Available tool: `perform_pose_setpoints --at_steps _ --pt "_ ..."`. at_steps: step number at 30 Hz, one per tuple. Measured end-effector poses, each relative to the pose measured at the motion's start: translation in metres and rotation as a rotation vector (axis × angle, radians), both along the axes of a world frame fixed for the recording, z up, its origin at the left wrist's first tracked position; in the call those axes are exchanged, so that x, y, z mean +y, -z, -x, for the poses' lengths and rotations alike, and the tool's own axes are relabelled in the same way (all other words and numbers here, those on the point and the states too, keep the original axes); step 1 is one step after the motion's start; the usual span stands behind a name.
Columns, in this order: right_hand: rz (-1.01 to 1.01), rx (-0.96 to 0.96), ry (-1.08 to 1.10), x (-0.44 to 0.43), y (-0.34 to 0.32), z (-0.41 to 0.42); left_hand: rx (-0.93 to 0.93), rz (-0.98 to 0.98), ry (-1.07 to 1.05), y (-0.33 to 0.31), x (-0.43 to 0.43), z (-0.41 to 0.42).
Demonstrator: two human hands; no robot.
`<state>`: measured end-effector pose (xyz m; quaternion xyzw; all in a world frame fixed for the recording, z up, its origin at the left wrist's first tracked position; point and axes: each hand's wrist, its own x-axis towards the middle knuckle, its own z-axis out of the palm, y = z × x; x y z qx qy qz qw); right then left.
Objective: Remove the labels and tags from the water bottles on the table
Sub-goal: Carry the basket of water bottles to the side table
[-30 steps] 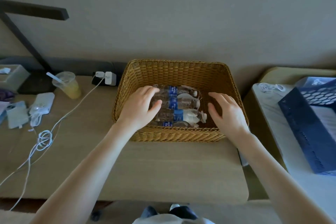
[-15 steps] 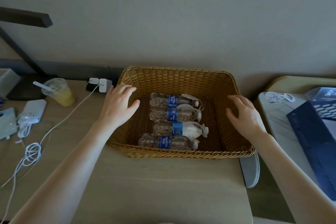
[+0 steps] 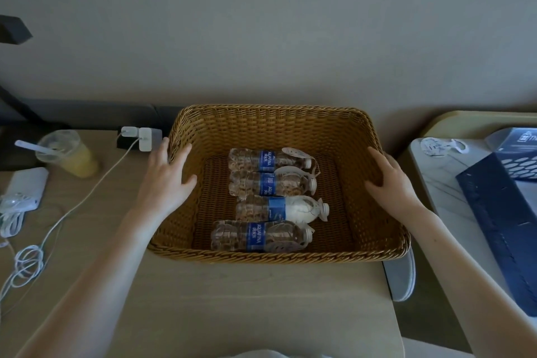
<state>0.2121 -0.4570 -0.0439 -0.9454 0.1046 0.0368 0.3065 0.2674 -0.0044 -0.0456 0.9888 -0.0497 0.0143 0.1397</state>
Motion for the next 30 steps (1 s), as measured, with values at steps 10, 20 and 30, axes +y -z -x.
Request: perform_pose_setpoints --at_steps 10,20,30 --pt "-0.222 0.038 0.060 -0.007 0.001 0.000 0.110 0.262 -0.058 0.007 0.018 -0.010" --pt "-0.255 0.097 0.048 -0.010 0.002 -0.006 0.257 0.457 -0.075 0.010 0.027 -0.016" --pt "-0.226 0.037 0.089 0.006 -0.011 -0.003 0.224 0.437 -0.125 -0.003 0.014 -0.011"
